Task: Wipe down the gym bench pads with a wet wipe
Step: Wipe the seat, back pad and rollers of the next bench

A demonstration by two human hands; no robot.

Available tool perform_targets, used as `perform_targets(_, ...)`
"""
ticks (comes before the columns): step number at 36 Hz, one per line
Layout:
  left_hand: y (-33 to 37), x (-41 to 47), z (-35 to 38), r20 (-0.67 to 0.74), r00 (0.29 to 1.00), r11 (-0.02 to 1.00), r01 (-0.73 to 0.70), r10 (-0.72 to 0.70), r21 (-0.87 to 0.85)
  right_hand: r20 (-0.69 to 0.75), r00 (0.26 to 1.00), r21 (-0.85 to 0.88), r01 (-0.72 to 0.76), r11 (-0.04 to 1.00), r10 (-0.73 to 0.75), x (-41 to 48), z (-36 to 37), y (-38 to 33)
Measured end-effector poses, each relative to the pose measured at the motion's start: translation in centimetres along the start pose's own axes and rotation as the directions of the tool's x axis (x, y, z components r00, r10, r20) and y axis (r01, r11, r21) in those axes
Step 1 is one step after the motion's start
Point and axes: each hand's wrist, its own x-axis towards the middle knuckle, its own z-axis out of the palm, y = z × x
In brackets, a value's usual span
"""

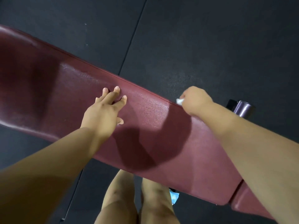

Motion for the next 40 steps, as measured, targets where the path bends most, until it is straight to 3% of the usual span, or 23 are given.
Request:
perform_targets(5,-0.3,0.2,0.0,0.039,0.999,0.999,0.017,-0.015,-0.034,-0.095,0.971,0.34,0.237,0.91,-0.217,-0.2,0.3,-8.1)
perform_targets(11,-0.2,0.3,-0.2,0.052,0.999,1.0,-0.002,0.002,-0.001,-0.166,0.919,0.32,0.393,0.862,-0.358,0.2,0.8,-5.5)
perform_targets(17,-0.3,0.6,-0.4,0.101,0.995,0.999,-0.017,0.013,0.041,-0.106,0.979,0.113,0.185,0.976,-0.174,-0.6,0.8,-1.0)
perform_targets(23,-1.1,0.8,-0.8,0.119,0.99,0.997,-0.075,0.075,-0.004,-0.103,0.994,0.013,0.032,0.999,-0.031,0.4,0.5,-6.4)
perform_targets(30,-5.6,0.5,-3.4,0.002,0.968,0.967,-0.252,0.253,-0.031,-0.164,0.986,0.239,0.049,0.97,-0.01,1.8,0.1,-16.2)
perform_targets(36,-14.0,0.3,-7.5,-0.149,0.988,0.999,-0.043,0.041,-0.01,-0.22,0.965,0.423,0.228,0.877,-0.145,2.4,0.4,-25.5)
perform_targets(40,-19.1,0.9,-9.6,-0.139,0.978,0.987,0.158,-0.152,0.028,-0.234,0.943,0.417,0.319,0.851,-0.238,2.8,0.2,-29.0)
